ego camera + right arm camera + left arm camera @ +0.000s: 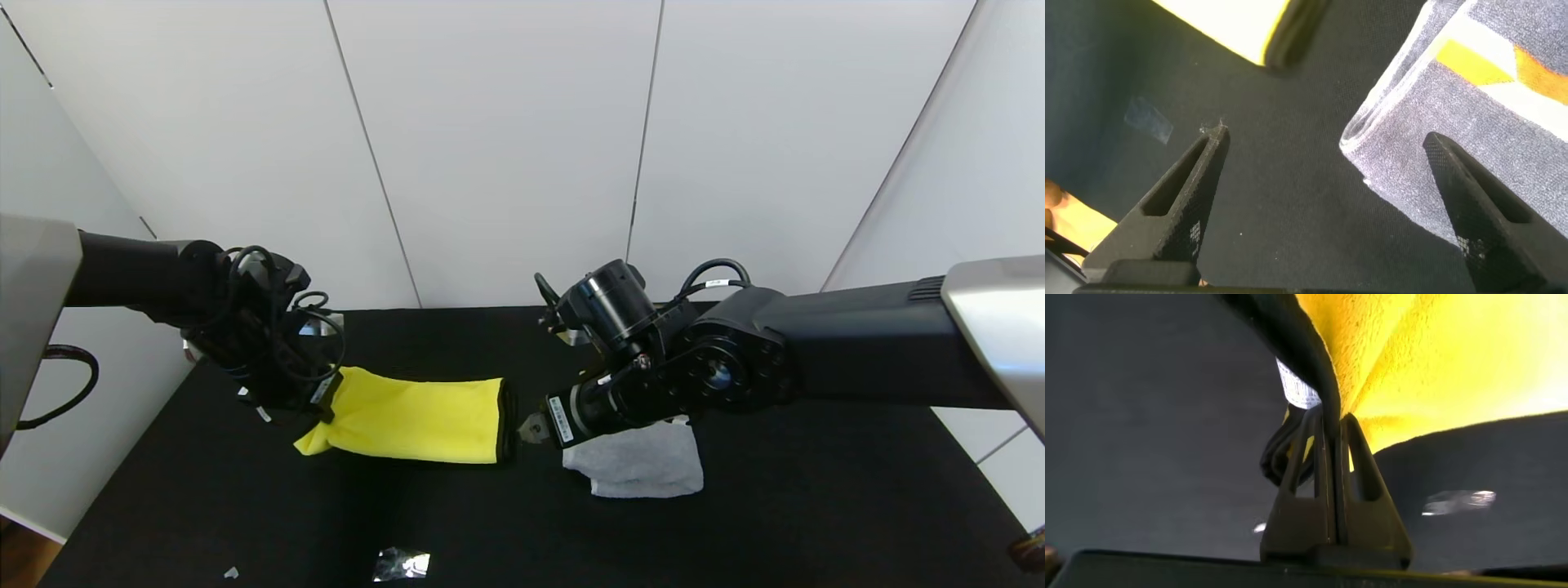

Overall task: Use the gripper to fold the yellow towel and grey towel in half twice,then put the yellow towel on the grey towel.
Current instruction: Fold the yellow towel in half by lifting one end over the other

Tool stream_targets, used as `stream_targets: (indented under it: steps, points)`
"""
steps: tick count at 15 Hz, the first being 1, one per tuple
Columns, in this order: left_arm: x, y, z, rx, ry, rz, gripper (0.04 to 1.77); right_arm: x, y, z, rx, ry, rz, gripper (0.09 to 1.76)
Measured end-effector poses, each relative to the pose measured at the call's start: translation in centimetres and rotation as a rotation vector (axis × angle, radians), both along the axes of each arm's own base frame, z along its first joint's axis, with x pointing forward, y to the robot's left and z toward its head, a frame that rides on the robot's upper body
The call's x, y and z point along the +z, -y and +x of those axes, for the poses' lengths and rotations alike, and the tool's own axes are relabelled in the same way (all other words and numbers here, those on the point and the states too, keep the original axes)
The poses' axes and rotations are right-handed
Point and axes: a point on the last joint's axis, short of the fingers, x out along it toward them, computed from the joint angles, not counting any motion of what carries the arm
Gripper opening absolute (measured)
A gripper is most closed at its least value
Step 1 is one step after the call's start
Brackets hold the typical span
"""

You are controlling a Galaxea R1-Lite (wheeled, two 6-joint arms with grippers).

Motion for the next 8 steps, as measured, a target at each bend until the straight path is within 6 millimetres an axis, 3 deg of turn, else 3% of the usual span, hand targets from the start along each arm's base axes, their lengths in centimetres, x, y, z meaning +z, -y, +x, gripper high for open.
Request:
stream_targets:
  steps: [3,8]
  points:
    - [0.6,0.2,0.0,-0.004,0.015,0.066,0.11,0.1,0.0,-0.1,0.001,0.0,0.001,1.71]
    - [1.3,2.8,0.0,-0.044,0.042,0.138,0.11,0.1,0.0,-0.1,0.002,0.0,0.0,1.71]
